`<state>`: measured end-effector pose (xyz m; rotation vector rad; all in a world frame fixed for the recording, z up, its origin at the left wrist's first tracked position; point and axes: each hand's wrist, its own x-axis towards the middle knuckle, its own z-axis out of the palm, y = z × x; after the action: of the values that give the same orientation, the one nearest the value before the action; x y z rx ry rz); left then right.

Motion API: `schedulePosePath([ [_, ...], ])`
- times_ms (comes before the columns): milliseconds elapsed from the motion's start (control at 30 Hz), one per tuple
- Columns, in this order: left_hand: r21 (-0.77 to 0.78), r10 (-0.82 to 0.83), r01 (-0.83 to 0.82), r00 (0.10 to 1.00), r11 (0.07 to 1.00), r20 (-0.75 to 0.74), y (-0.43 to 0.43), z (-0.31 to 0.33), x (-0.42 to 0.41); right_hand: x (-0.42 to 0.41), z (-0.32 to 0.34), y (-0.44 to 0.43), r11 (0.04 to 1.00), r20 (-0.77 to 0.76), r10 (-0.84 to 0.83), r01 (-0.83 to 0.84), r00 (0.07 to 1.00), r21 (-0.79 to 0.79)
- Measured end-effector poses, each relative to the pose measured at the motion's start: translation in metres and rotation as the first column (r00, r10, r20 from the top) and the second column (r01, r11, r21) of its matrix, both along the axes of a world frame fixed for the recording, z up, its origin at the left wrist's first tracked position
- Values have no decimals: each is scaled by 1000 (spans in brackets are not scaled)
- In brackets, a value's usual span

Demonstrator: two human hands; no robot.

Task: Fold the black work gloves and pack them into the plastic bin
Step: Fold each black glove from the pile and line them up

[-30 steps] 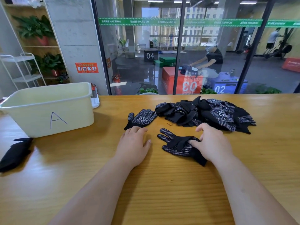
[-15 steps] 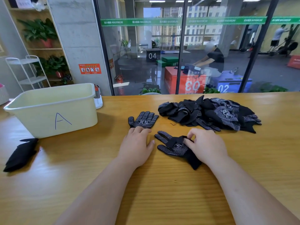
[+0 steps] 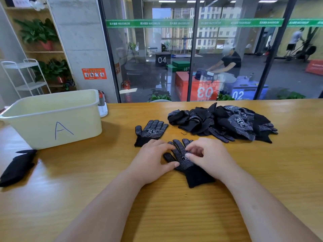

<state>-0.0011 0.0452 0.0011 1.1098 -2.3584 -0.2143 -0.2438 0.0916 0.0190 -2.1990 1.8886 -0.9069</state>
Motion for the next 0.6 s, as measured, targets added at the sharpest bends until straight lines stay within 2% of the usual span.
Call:
schedulePosePath([
  [67, 2, 18, -18, 1000, 1000, -3, -1, 0, 1, 5, -3, -1, 996, -54, 75, -72, 996, 60],
  [233, -45, 68, -69, 998, 997, -12, -2, 0, 0, 12, -8, -4, 995, -304, -29, 56, 952, 79],
  [300, -63, 80, -81, 997, 995, -24, -2, 0, -1, 12, -7, -3, 993, -350, -62, 92, 935, 70],
  [467, -22, -12, 11, 997, 1000, -71, 2, 2, -4, 10, 1, 1, 979, -331, -190, 204, 924, 7],
  [600, 12, -137, 137, 990, 991, 22, 10, 2, -15, -3, -2, -1, 969, -262, -237, 246, 936, 3],
])
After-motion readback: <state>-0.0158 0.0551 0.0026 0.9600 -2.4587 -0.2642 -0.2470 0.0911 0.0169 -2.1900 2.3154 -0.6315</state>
